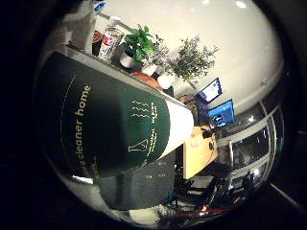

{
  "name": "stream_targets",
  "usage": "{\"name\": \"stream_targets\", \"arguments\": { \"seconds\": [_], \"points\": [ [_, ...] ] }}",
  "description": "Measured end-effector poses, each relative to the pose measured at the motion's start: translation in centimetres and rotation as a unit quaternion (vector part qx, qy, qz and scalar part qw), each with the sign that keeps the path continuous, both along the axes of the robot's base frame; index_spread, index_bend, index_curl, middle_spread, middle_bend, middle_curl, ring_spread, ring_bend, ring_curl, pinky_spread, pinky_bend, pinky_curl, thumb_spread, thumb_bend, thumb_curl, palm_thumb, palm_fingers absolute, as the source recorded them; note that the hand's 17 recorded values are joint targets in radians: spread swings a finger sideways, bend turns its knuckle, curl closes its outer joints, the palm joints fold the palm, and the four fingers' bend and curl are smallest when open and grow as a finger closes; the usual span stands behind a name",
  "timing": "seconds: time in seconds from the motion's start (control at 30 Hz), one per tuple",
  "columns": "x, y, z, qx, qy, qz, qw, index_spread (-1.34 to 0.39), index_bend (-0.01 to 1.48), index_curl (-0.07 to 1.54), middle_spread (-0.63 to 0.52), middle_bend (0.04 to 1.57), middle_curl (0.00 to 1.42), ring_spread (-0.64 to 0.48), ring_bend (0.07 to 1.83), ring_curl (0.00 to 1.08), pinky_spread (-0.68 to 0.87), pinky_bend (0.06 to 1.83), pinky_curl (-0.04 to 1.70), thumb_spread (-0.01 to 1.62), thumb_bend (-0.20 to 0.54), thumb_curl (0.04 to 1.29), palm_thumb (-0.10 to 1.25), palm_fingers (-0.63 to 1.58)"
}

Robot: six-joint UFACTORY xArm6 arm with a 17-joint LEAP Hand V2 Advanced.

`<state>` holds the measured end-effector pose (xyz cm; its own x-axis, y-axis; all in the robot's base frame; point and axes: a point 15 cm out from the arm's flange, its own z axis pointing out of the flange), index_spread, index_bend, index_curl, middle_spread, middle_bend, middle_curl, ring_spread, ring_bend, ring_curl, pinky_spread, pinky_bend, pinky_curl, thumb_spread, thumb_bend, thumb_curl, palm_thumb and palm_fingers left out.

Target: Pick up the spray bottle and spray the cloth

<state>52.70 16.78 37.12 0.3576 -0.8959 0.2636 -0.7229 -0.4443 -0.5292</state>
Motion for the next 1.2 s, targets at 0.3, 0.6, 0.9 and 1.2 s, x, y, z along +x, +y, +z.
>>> {"name": "stream_targets", "arguments": {
  "seconds": [0.3, 0.6, 0.9, 1.2],
  "points": [
    [-0.1, 4.5, 0.1, 0.057, 0.02, 0.011, 0.998, -0.36, 0.96, 1.11, -0.29, 1.12, 1.14, -0.31, 1.29, 0.99, -0.24, 1.19, 1.25, 1.1, -0.018, 0.38, 0.86, 0.96],
    [0.9, 10.5, 1.7, 0.205, 0.03, 0.03, 0.978, -0.38, 0.93, 1.12, -0.3, 1.11, 1.16, -0.3, 1.3, 0.98, -0.25, 1.21, 1.22, 1.1, -0.016, 0.38, 0.86, 0.95],
    [0.2, 15.7, 5.5, 0.342, 0.072, 0.065, 0.935, -0.39, 0.92, 1.14, -0.31, 1.1, 1.17, -0.3, 1.31, 0.97, -0.24, 1.22, 1.21, 1.09, -0.018, 0.38, 0.87, 0.94],
    [0.6, 18.3, 8.8, 0.416, 0.112, 0.097, 0.897, -0.4, 0.92, 1.15, -0.32, 1.11, 1.18, -0.3, 1.32, 0.98, -0.24, 1.22, 1.21, 1.09, -0.019, 0.39, 0.87, 0.92]
  ]
}}
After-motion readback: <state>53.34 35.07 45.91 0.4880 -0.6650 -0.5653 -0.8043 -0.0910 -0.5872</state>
